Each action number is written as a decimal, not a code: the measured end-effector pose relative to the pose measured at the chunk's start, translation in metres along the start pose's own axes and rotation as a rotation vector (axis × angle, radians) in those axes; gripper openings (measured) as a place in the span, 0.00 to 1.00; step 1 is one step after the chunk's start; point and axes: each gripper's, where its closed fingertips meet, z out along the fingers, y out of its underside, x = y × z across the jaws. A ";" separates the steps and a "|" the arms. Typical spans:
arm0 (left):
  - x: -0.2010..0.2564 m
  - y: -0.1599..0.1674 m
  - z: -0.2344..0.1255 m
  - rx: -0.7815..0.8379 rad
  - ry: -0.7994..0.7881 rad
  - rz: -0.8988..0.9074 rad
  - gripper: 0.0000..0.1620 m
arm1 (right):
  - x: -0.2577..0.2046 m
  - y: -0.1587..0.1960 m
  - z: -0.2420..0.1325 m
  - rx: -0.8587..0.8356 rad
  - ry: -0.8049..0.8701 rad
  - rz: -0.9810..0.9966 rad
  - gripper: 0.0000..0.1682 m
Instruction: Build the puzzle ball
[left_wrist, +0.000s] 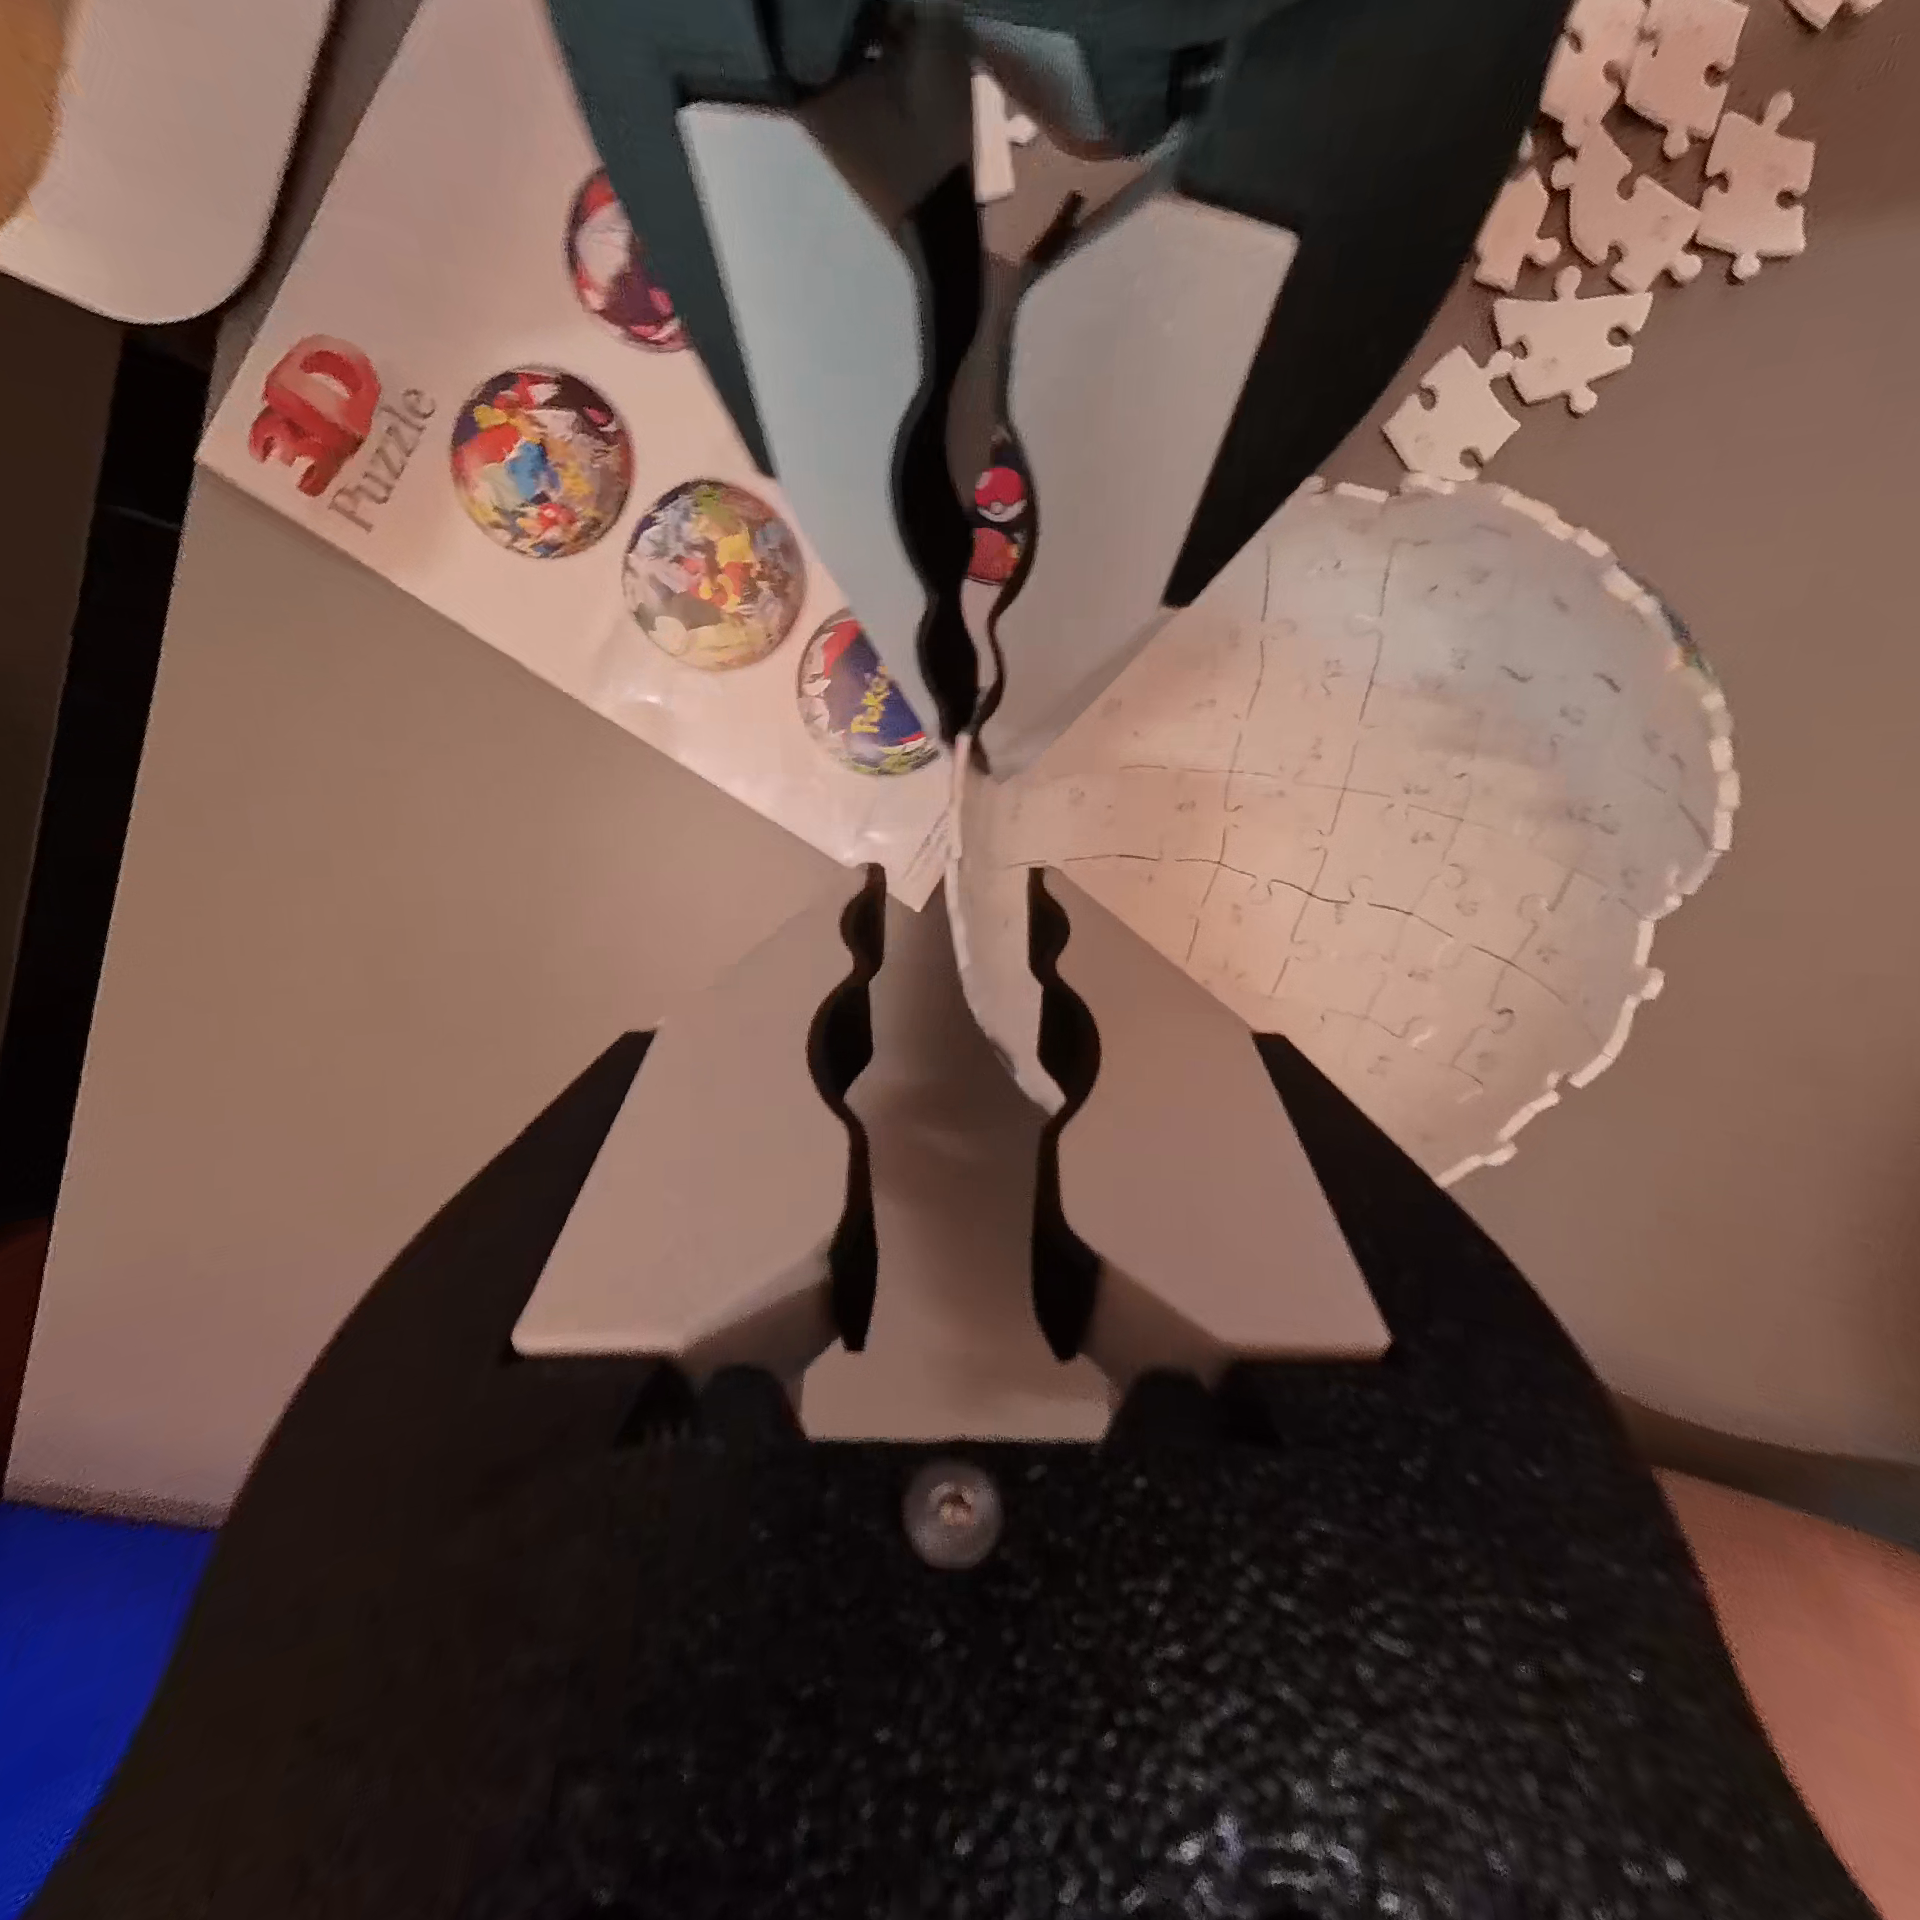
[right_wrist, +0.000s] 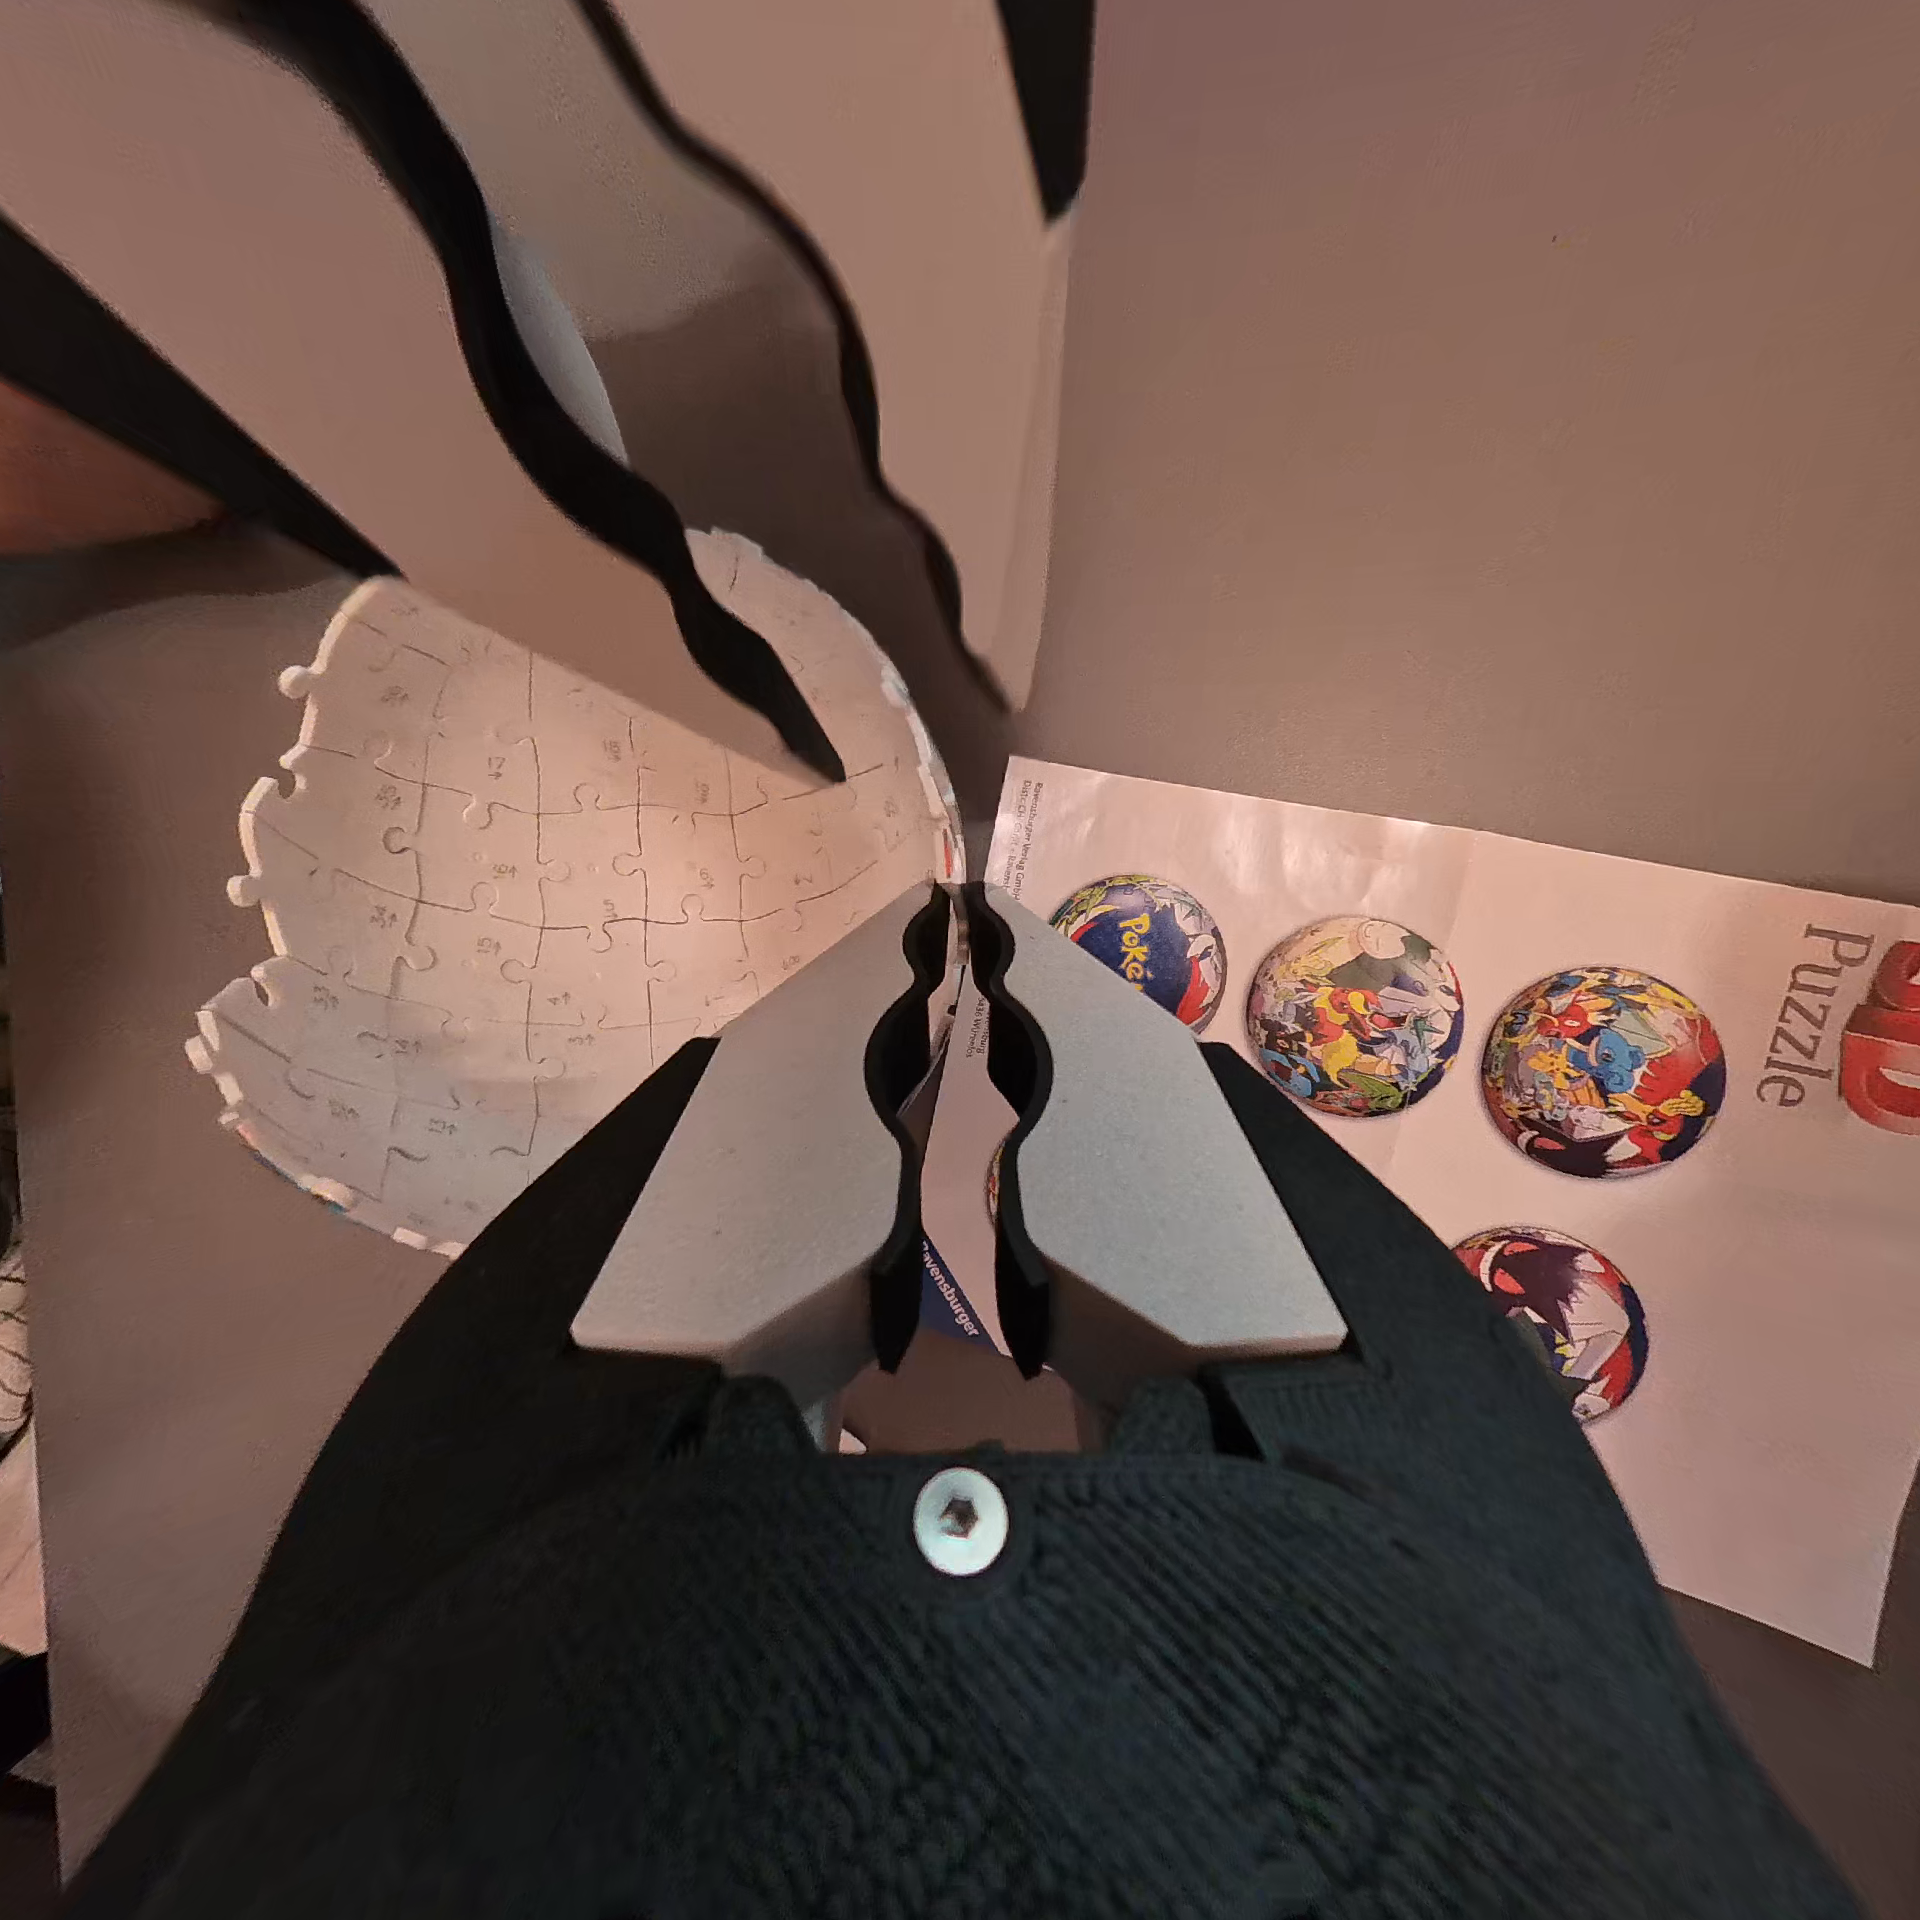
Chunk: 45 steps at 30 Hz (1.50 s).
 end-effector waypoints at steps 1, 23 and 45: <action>-0.003 0.000 -0.004 0.022 -0.004 -0.024 0.16 | 0.000 0.000 0.000 0.000 0.003 -0.002 0.01; -0.001 -0.002 0.011 0.016 0.088 -0.128 0.11 | 0.002 0.001 0.000 0.014 0.009 0.028 0.00; 0.002 -0.001 0.027 -0.011 0.148 -0.114 0.03 | 0.002 0.001 0.003 0.070 -0.029 0.073 0.01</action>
